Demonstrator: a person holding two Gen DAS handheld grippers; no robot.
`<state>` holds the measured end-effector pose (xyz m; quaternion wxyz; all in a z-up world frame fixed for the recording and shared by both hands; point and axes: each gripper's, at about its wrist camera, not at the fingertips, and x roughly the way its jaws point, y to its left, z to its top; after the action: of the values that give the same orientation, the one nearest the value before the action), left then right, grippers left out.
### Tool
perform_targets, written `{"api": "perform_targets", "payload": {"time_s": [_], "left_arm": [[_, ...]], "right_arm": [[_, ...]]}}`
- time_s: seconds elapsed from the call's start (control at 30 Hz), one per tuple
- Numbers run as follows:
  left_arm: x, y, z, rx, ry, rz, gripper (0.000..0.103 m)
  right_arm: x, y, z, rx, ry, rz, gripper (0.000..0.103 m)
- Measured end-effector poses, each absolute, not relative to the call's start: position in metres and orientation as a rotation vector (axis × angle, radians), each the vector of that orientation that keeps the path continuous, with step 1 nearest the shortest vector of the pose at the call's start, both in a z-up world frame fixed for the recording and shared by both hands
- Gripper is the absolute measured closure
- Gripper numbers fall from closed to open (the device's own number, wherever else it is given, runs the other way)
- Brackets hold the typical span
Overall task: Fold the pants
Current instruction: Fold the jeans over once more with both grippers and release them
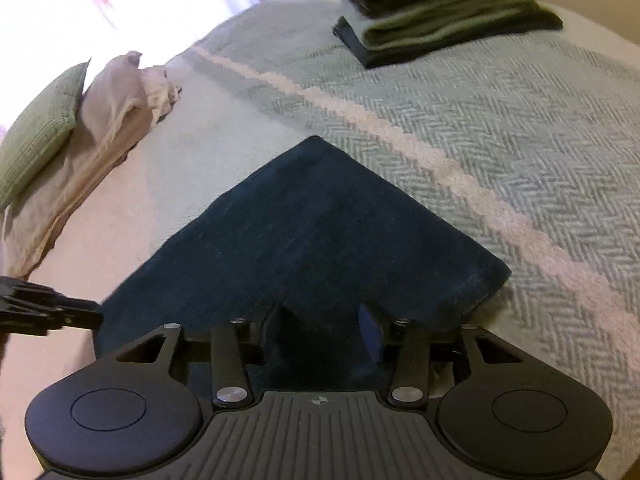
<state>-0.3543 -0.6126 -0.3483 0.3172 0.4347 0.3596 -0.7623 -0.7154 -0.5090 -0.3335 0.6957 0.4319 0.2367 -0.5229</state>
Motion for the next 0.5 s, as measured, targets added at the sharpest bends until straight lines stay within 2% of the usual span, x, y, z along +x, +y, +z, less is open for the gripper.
{"api": "perform_targets", "payload": {"time_s": [0.1, 0.2, 0.3, 0.4, 0.5], "left_arm": [[-0.351, -0.612, -0.350, 1.105, 0.956, -2.005, 0.079], [-0.340, -0.601, -0.326, 1.089, 0.911, -1.945, 0.083], [-0.319, -0.581, -0.296, 1.036, 0.921, -1.906, 0.083], [-0.308, -0.557, -0.270, 0.998, 0.912, -1.886, 0.083], [-0.305, -0.530, -0.252, 0.968, 0.904, -1.863, 0.083]], "right_arm": [[-0.712, -0.503, -0.322, 0.963, 0.571, -1.190, 0.061], [-0.711, -0.491, -0.303, 0.988, 0.616, -1.229, 0.061], [-0.714, -0.470, -0.276, 0.999, 0.614, -1.255, 0.059], [-0.719, -0.449, -0.254, 1.000, 0.621, -1.247, 0.049], [-0.726, -0.434, -0.237, 0.974, 0.677, -1.213, 0.043]]}}
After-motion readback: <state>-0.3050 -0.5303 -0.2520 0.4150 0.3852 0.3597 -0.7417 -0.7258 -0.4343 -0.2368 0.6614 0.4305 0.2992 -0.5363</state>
